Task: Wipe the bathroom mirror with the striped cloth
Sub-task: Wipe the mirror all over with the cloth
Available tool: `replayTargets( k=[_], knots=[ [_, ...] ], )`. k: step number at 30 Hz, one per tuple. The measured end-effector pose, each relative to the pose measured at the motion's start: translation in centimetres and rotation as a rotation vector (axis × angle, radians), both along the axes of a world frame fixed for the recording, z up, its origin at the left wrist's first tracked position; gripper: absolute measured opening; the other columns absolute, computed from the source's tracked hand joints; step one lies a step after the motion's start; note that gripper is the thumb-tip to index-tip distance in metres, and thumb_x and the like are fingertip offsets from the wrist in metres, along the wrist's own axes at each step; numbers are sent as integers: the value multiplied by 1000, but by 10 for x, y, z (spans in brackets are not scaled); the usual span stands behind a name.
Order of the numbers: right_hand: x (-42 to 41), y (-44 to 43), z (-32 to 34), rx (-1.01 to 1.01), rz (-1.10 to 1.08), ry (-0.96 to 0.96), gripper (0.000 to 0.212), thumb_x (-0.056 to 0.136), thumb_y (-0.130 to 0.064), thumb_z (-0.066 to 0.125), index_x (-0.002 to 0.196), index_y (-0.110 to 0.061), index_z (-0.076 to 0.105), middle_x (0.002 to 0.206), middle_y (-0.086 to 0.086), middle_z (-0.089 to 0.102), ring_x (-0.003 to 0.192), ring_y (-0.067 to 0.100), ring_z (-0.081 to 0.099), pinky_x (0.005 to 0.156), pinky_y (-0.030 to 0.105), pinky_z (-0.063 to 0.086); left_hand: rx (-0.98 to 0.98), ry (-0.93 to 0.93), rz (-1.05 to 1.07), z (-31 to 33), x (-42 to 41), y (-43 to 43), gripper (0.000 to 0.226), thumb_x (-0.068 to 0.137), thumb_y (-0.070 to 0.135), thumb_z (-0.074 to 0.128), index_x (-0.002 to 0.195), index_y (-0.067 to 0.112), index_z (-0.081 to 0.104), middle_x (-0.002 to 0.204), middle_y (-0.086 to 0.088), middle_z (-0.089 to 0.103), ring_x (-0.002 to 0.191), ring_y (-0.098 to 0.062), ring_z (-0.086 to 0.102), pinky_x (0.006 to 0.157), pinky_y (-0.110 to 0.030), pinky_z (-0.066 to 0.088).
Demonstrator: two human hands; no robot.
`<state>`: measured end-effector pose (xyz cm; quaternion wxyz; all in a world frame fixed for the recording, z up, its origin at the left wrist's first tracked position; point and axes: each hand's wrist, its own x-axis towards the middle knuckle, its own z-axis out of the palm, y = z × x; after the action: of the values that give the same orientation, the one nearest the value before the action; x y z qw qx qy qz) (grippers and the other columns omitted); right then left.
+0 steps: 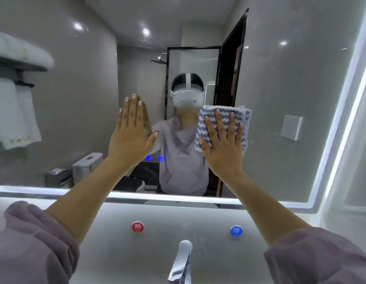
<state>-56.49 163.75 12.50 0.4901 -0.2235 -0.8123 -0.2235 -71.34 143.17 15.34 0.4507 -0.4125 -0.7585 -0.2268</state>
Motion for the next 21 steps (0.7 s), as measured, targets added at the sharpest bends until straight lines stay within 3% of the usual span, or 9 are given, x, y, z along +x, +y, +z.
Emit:
replayTargets(
  k=[5, 9, 15, 21],
  knots=[
    [-1, 1, 0, 16, 8, 9, 62, 99, -52, 25, 153, -23, 15, 159, 4, 2, 146, 30, -7, 118, 47, -7, -19, 58, -14, 1, -3, 16, 84, 91, 55, 25, 148, -4, 6, 158, -22, 3, 147, -34, 1, 120, -43, 7],
    [-3, 0, -1, 20, -3, 36, 62, 99, -53, 22, 153, -23, 16, 161, 6, 8, 145, 30, -7, 118, 48, -7, -16, 86, -37, -1, -7, 29, 86, 94, 51, 43, 149, -3, 5, 158, -22, 2, 147, -34, 0, 120, -44, 7],
    [-28, -18, -18, 71, 11, 84, 63, 99, -51, 30, 152, -22, 13, 159, 8, 11, 145, 36, 3, 117, 56, 4, 3, 97, -41, -7, -16, 35, 87, 94, 59, 32, 149, -2, 2, 158, -24, 1, 147, -35, -3, 121, -45, 4],
    [-45, -29, -58, 19, 48, 100, 62, 100, -54, 20, 153, -25, 4, 159, 6, 6, 146, 36, 3, 117, 55, 3, 18, 113, -57, -7, -17, 36, 86, 94, 58, 30, 149, -3, 3, 158, -25, 2, 147, -37, -1, 121, -45, 3]
  ],
)
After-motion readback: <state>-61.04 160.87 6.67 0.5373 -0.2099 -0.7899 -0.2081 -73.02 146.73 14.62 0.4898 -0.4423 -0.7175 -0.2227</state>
